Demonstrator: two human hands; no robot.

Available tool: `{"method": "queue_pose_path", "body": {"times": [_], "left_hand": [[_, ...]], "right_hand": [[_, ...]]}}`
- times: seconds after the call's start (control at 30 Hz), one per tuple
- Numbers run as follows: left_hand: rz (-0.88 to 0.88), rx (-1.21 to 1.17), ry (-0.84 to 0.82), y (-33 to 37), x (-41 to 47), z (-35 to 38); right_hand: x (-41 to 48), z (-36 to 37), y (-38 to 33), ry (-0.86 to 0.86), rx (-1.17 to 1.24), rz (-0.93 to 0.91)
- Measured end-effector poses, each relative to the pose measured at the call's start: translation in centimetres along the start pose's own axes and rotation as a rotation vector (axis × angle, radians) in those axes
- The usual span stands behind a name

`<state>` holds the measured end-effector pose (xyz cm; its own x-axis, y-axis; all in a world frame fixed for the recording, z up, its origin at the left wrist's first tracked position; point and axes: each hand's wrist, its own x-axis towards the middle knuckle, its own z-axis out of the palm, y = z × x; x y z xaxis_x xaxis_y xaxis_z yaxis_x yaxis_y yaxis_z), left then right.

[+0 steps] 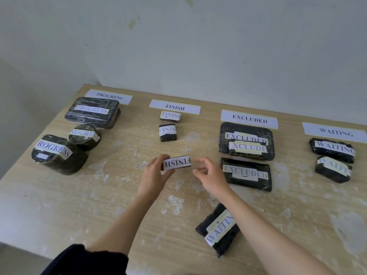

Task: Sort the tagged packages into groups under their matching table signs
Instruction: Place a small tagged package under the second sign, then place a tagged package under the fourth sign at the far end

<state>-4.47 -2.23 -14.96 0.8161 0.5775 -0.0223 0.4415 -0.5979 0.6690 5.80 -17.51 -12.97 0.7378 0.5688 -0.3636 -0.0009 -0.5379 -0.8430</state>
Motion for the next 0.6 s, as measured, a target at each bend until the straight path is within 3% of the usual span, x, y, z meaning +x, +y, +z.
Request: {"method": "queue_pose_path", "body": {"times": [0.23, 0.4, 0.6], "left_hand": [[-0.073, 0.171, -0.078, -3.4, 6.8, -1.4], [-0.078, 0.197, -0.039, -4.5, 9.9, -2.0], [-0.12, 0.112, 0.083, -3.6, 6.7, -1.4]], "right_hand": [[-0.4, 0.0, 2.5, -0.041, -0.039, 0.072], [-0.6, -0.4, 2.4, -0.069, -0.071, 0.016], [-2.0, -2.9, 2.0, -0.367, -0.296, 0.054]]}}
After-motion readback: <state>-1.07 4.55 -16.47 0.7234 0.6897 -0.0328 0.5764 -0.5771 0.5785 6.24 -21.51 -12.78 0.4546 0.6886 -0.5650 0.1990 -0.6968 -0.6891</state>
